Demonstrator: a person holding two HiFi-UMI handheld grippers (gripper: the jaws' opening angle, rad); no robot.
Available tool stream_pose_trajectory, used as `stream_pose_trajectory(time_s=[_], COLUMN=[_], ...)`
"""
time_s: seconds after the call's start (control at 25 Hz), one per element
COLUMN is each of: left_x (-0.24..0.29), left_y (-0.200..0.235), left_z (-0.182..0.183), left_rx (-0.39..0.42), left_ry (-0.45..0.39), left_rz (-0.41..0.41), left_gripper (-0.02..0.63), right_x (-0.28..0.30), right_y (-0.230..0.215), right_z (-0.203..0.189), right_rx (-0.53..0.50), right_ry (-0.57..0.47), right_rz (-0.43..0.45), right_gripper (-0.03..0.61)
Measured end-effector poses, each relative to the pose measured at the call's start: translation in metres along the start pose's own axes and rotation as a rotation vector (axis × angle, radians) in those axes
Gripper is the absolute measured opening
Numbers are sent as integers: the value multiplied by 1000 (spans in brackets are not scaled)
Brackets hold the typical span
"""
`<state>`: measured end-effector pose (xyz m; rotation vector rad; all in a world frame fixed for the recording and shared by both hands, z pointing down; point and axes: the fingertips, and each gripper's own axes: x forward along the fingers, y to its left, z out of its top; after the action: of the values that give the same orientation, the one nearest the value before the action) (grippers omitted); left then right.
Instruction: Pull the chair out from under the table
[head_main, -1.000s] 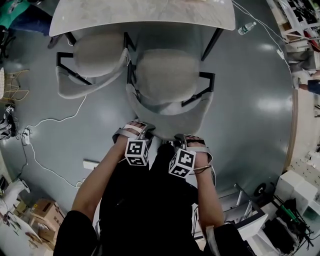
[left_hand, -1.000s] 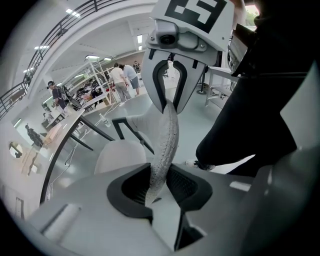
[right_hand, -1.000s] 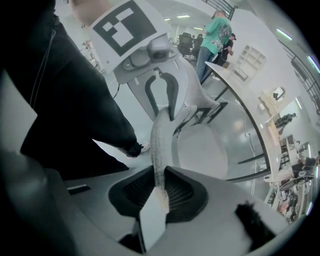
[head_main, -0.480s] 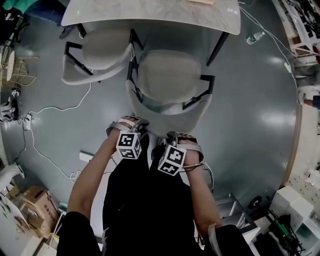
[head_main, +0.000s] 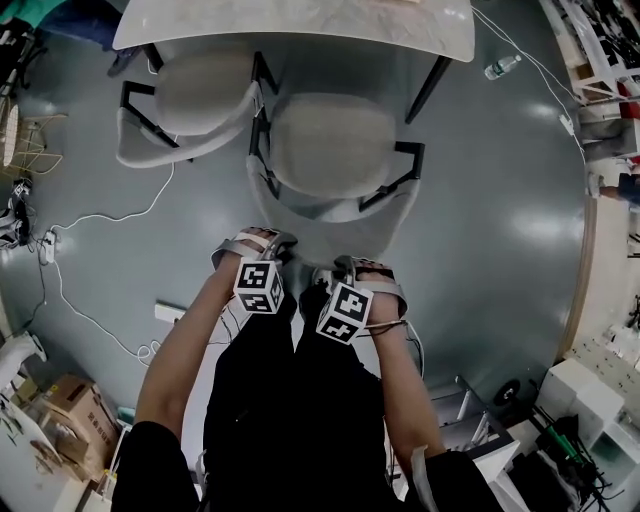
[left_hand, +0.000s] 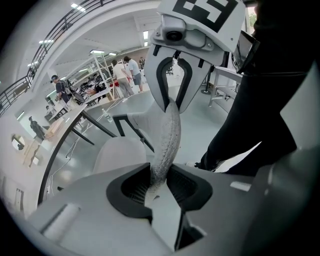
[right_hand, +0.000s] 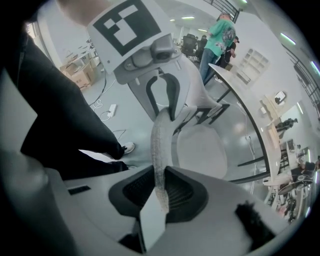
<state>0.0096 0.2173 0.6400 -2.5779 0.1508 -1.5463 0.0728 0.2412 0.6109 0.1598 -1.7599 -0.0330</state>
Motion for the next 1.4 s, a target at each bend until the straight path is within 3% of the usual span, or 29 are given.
stream_pose_trajectory(time_s=[0.84, 1.4], left_x=[-2, -6], left_y=[-20, -57], left_z=[2, 8], left_rx=[0, 3], left_ry=[-26, -32], left_rz=[-26, -40], left_gripper=[107, 106], right_x=[0, -7], right_y=[23, 58], right_z=[-1, -7], right_rx=[23, 28], right_ry=[33, 44], right_rz=[29, 56], right_gripper=[72, 71])
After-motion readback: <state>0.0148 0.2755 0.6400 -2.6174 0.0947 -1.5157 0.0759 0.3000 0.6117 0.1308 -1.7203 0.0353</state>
